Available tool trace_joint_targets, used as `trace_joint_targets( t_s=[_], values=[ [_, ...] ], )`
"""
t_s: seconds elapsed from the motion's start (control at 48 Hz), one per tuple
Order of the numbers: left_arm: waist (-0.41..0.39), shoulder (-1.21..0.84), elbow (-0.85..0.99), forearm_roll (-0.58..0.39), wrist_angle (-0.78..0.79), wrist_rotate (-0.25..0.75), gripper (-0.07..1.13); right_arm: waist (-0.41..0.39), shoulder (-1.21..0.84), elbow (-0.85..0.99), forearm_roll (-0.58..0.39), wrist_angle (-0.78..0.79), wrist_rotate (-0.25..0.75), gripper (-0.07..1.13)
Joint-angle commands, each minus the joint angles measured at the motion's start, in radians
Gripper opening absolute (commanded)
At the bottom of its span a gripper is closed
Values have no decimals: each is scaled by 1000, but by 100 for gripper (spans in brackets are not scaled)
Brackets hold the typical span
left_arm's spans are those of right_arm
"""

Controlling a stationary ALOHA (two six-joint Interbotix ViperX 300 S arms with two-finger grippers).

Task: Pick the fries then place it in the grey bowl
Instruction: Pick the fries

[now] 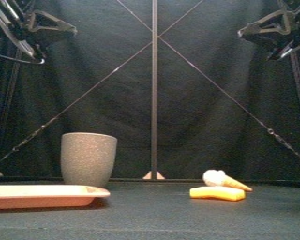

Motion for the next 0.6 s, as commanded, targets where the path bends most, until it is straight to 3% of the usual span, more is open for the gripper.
trace_joint_targets(
  t_s=[0.021, 0.188, 0.354, 0.479, 0.604],
  values=[
    [5, 9, -31, 0, -12, 2, -5, -20, 38, -12, 2, -5, 6, -1],
    [14, 18, -26, -2, -18, 2, -2, -72, 184, -57, 20, -14, 20, 2],
    [23, 54, -29, -2, -31, 3, -2, -133, 380, -150, 147, 17, 46, 13],
    [29, 84, -35, 2, -54, 5, -2, -173, 485, -199, 221, 74, 44, 38],
    [32, 107, -38, 9, -61, 5, -2, -179, 565, -238, 250, 95, 44, 78]
  ],
)
